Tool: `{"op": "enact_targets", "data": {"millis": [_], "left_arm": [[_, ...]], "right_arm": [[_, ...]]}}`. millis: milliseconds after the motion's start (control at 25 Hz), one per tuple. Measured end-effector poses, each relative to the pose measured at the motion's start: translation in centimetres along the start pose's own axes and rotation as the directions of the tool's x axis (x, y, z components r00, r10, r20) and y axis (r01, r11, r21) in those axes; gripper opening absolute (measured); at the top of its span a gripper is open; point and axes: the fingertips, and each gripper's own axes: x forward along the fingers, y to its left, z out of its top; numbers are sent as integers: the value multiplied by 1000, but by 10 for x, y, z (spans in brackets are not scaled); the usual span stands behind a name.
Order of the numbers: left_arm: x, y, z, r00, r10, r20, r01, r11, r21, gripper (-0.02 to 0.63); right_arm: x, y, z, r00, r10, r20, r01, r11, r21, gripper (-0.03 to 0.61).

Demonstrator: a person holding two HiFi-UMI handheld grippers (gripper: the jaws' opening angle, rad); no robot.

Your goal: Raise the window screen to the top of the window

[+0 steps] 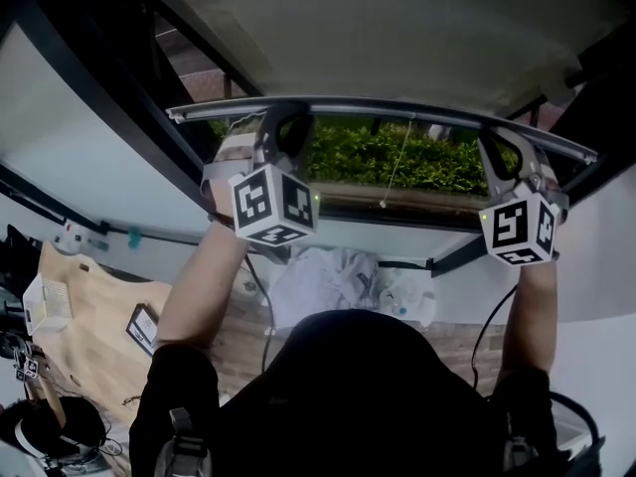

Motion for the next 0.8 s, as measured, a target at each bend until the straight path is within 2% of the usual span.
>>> {"op": "enact_targets", "data": {"millis": [400, 800], "left_arm": [[-1, 10, 6, 1000, -13, -12, 13, 1000, 14, 54], [-4, 24, 13, 1000, 12, -3, -12, 1000, 9, 55]], "right_arm": [[-2, -11, 4, 1000, 10, -3, -11, 1000, -13, 46], [-6, -25, 10, 999, 6, 32, -7, 999, 32, 49]]}}
